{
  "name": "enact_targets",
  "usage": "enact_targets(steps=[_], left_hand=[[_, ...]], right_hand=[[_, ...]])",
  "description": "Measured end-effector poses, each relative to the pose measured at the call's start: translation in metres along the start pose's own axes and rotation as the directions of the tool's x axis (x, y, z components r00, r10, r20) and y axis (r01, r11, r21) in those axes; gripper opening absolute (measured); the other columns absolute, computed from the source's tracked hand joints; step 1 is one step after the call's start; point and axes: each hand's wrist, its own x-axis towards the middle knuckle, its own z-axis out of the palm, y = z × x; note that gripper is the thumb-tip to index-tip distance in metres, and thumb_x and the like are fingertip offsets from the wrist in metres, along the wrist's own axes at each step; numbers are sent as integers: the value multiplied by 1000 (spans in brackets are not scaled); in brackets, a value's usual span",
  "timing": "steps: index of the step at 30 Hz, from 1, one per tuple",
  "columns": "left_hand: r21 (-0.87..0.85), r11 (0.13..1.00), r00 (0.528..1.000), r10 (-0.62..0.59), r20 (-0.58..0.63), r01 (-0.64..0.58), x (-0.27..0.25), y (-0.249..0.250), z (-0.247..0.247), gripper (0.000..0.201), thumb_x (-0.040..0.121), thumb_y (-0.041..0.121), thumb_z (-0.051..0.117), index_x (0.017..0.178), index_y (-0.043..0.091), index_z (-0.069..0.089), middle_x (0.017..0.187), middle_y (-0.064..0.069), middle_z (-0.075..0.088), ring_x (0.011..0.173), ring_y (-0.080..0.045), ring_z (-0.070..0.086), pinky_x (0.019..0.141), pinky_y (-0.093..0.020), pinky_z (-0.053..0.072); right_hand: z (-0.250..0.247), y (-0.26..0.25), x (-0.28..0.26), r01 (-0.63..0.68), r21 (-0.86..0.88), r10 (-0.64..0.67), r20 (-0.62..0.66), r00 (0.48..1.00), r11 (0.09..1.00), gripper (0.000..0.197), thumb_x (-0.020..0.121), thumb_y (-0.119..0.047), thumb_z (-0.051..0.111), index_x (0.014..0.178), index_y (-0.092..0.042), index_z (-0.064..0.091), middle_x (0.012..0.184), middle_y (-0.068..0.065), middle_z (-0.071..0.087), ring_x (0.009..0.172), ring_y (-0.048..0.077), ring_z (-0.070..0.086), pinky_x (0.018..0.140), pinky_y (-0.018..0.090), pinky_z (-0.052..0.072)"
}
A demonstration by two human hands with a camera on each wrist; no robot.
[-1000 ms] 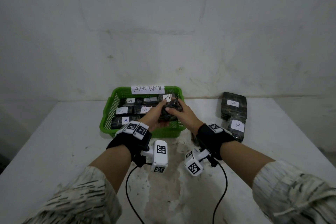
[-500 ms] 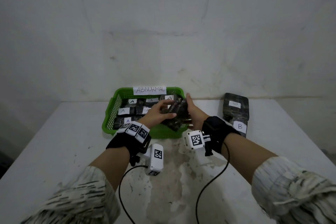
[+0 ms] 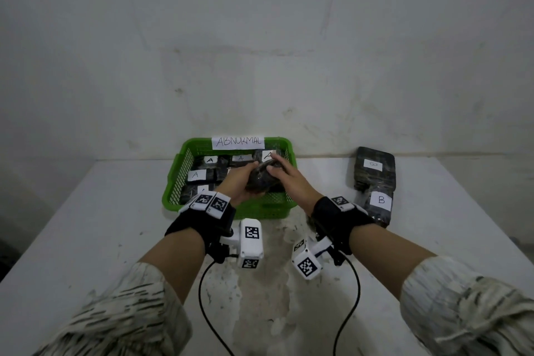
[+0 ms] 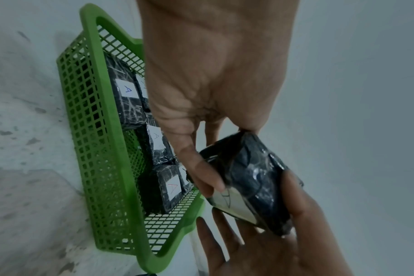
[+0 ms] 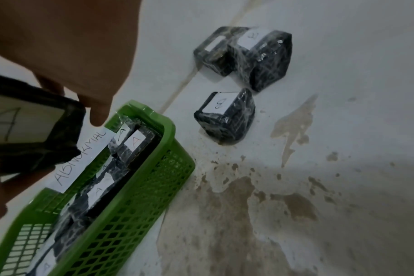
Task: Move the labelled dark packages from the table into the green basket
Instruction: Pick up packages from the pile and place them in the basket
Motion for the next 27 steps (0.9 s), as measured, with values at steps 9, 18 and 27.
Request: enact_targets(steps=[9, 18, 27], left_hand=[[-33, 999, 1000, 4, 22, -3, -5, -2, 8, 30, 98, 16, 43, 121, 1, 54, 113, -19, 55, 85, -24, 58, 49, -26, 56], [81, 991, 972, -124, 201, 109, -7, -4, 1, 57, 95, 56, 33, 132, 16, 49, 125, -7, 56, 123, -28, 48, 98, -49, 44], [150, 988, 998, 16, 67, -26, -8, -16, -2, 49, 89, 8, 59, 136, 7, 43, 128, -20, 56, 120, -35, 52, 103, -52, 40]], right_hand=[[3, 0, 1, 60, -109, -65, -44, 997, 992, 62, 91, -19, 63, 146, -16, 36, 126, 5, 51, 115, 20, 53, 103, 34, 45], [-4, 8, -1, 195, -488, -118, 185, 976, 851, 87, 83, -15, 69, 153, -23, 19, 159, 0, 20, 146, 25, 11, 118, 45, 15], [-2, -5, 5, 12, 47, 0, -256, 967, 999, 49, 93, -20, 61, 135, -16, 37, 116, 14, 52, 105, 28, 56, 78, 25, 49]])
